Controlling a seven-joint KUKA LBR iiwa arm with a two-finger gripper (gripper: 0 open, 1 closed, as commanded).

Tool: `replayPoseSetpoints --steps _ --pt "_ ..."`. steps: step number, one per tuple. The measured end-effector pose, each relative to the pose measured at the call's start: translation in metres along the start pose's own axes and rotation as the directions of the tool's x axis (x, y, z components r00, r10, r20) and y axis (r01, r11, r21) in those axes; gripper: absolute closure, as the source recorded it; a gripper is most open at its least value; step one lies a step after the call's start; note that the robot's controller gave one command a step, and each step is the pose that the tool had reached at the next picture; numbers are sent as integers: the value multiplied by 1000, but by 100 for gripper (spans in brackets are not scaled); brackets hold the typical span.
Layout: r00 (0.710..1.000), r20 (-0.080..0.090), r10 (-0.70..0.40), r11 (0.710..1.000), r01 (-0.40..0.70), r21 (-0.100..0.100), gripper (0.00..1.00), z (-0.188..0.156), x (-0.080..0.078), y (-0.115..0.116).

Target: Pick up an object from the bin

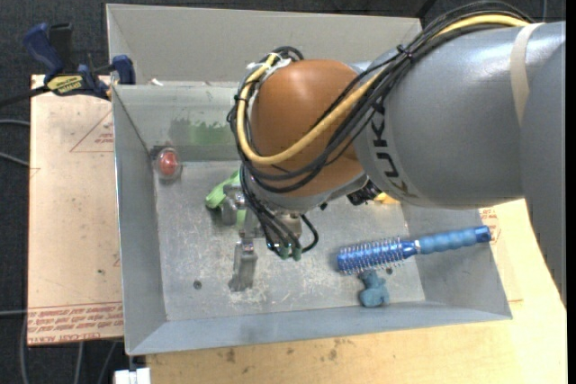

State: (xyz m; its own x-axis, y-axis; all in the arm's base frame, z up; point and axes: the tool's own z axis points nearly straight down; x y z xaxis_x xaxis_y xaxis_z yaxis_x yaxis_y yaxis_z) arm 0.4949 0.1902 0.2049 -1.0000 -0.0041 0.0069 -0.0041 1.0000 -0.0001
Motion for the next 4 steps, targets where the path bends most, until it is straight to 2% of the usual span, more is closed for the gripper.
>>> replayPoseSetpoints --steps 1,2,3,4 --pt "995 5 -97 995 97 1 0 139 -80 -46" --pt "975 17 -219 976 219 2 0 101 -153 -58" --pt "857 12 -514 858 514 4 0 103 -163 -42" --pt "809 8 -587 809 587 4 0 134 -163 -53"
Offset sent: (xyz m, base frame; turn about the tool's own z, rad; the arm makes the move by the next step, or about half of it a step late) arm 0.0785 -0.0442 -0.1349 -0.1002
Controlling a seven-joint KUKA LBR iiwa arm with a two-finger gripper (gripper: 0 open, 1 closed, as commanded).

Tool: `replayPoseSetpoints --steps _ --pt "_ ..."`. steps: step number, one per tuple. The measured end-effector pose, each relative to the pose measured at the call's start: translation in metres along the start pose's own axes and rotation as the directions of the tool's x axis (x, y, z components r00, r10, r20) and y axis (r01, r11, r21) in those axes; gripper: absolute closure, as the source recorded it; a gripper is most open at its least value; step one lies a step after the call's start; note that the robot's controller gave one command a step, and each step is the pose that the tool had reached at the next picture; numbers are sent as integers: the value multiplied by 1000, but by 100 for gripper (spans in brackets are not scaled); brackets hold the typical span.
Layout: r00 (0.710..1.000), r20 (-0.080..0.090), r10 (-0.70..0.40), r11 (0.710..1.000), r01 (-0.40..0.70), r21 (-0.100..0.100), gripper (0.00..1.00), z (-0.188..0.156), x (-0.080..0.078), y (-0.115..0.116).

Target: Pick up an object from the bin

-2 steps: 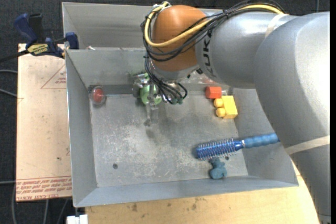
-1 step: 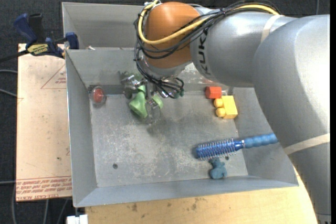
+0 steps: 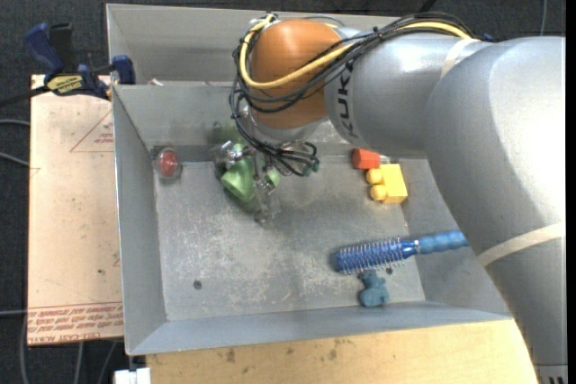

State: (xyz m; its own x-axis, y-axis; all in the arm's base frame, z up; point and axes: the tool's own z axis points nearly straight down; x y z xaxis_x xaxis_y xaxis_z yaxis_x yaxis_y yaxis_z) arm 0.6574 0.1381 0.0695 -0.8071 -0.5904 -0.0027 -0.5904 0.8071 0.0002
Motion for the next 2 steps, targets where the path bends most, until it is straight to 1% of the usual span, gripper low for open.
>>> replayPoseSetpoints --steps 1,2 --pt "1000 4 4 1000 -4 -1 0 -1 -1 0" --pt "1000 5 4 1000 -4 -1 100 -1 -1 0"
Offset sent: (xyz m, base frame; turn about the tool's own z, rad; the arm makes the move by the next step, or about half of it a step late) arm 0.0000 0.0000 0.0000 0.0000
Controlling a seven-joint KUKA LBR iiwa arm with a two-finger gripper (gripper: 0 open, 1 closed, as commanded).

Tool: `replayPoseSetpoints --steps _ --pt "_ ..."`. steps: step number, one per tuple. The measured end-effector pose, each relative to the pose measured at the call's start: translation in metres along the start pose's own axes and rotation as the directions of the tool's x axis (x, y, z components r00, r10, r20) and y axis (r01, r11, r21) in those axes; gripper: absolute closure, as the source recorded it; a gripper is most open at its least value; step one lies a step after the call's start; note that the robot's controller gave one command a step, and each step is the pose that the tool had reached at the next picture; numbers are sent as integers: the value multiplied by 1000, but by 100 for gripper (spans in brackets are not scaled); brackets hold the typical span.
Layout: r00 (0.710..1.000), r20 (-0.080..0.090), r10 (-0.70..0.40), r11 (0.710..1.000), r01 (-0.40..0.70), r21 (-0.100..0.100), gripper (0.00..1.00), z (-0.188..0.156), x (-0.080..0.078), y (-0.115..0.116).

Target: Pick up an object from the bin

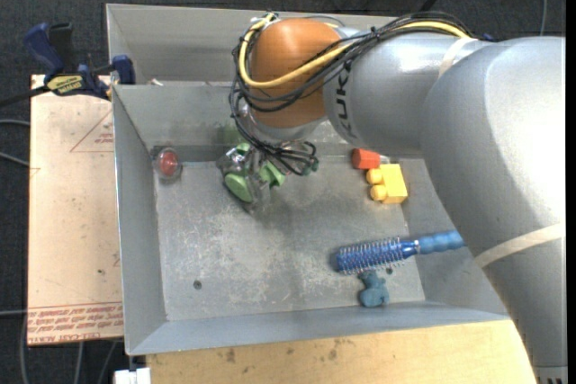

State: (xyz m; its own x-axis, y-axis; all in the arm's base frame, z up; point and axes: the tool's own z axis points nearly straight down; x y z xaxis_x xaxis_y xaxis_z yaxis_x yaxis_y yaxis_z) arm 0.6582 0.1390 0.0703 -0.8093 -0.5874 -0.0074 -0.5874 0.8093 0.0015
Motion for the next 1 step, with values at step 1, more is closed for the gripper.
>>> replayPoseSetpoints --steps 1 --pt "1000 2 1 1000 -1 4 100 -73 -2 0"
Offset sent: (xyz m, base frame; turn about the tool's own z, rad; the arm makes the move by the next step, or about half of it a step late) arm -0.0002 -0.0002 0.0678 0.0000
